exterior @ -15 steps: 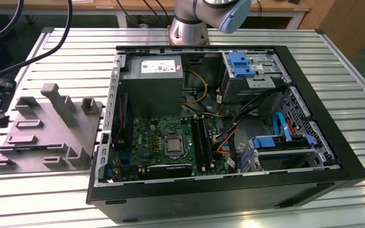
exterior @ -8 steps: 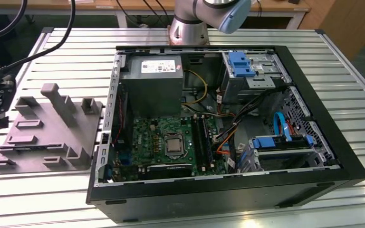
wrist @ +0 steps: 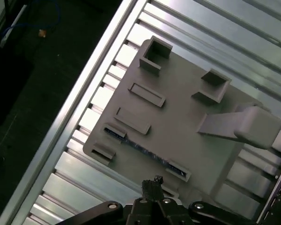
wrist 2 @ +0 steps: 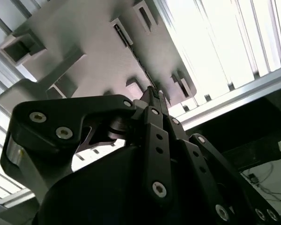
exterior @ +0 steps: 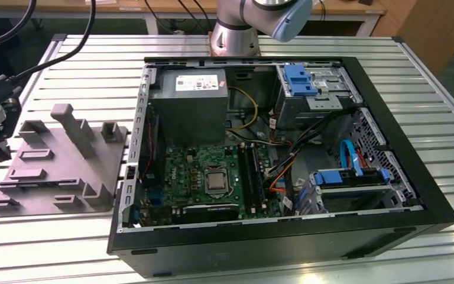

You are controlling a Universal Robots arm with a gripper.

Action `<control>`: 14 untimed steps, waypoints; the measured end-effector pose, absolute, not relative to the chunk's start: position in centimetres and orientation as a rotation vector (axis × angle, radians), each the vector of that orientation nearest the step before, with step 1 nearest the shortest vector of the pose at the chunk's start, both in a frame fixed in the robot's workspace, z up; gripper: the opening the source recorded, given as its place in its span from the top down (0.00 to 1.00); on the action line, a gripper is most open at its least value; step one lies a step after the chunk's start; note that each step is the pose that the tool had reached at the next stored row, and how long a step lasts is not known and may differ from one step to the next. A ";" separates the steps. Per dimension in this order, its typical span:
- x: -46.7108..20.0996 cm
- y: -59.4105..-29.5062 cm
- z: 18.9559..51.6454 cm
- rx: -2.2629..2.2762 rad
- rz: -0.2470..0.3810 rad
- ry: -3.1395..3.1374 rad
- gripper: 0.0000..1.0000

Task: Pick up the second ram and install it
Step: 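Pick up the second ram and move it above second insertion slot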

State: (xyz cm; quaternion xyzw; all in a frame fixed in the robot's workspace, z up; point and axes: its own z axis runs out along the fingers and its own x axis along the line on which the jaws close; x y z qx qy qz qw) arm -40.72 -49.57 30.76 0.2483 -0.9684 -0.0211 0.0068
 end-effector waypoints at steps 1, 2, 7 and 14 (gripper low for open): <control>-40.7 -49.6 30.7 0.804 -0.066 -3.022 0.90; -40.7 -49.6 30.7 0.831 -0.066 -3.014 0.90; -40.7 -49.6 30.6 0.966 -0.064 -2.971 0.90; -40.7 -49.6 30.4 1.153 -0.063 -2.901 0.90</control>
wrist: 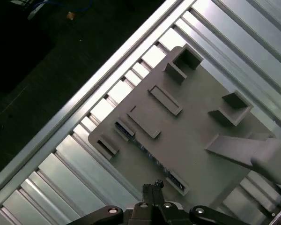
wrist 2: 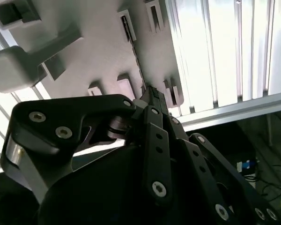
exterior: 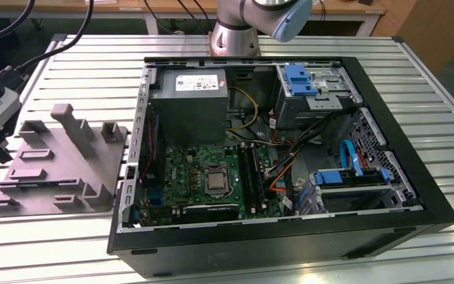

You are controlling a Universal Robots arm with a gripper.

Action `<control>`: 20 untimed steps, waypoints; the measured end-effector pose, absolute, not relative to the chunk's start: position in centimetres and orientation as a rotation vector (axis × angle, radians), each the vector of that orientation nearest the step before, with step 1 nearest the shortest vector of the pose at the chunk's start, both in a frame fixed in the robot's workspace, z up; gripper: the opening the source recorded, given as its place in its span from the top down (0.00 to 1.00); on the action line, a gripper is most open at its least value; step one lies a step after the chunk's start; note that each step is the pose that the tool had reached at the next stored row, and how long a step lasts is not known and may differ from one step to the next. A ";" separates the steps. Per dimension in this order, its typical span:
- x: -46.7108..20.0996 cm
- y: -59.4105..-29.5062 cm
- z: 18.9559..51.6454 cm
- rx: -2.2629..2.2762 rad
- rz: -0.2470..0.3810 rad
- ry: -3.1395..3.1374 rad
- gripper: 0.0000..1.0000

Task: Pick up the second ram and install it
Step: 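Pick up the second ram and move it above second insertion slot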

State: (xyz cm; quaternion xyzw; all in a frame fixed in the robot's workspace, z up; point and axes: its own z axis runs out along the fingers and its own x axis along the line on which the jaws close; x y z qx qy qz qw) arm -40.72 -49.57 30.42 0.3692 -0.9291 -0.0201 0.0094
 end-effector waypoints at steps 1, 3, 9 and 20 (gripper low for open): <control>-40.7 -49.6 30.4 1.179 -0.062 -2.891 0.90; -40.7 -49.6 30.4 1.231 -0.062 -2.868 0.90; -40.7 -49.6 30.2 1.385 -0.060 -2.795 0.90; -40.7 -49.6 30.0 1.655 -0.057 -2.640 0.90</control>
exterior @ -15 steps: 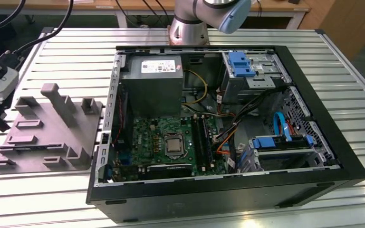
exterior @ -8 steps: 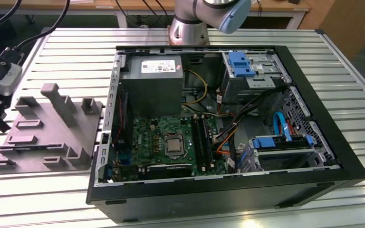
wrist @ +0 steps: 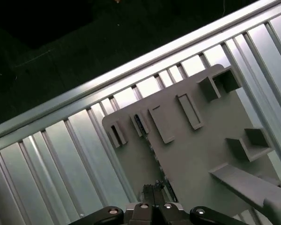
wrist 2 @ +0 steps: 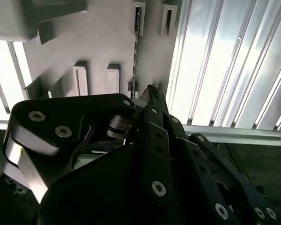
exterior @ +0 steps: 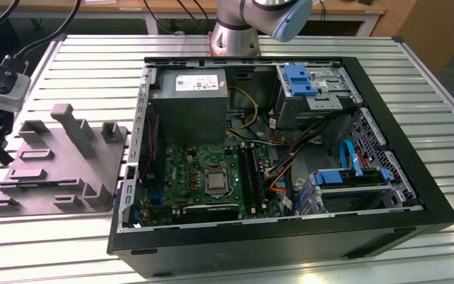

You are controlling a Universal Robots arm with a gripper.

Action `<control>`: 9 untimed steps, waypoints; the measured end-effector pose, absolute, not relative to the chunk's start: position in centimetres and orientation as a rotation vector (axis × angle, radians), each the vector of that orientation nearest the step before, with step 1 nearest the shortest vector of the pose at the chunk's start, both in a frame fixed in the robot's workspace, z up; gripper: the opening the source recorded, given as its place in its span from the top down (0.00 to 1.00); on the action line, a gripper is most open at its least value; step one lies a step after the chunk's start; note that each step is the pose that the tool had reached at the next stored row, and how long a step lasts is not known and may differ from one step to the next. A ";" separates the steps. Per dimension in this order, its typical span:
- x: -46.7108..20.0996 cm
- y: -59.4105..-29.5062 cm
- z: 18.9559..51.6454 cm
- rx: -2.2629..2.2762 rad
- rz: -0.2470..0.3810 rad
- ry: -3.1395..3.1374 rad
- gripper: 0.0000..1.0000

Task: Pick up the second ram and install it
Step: 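Pick up the second ram and move it above second insertion slot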

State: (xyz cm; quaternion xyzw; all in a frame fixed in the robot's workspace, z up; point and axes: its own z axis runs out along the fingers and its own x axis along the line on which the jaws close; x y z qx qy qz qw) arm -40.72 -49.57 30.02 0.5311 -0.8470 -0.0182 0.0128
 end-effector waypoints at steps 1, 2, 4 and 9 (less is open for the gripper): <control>-40.7 -49.6 30.0 1.678 -0.056 -2.624 0.90; -40.7 -49.6 30.0 1.703 -0.056 -2.608 0.90; -40.7 -49.6 29.9 1.749 -0.055 -2.576 0.90; -40.7 -49.6 29.8 1.848 -0.054 -2.505 0.90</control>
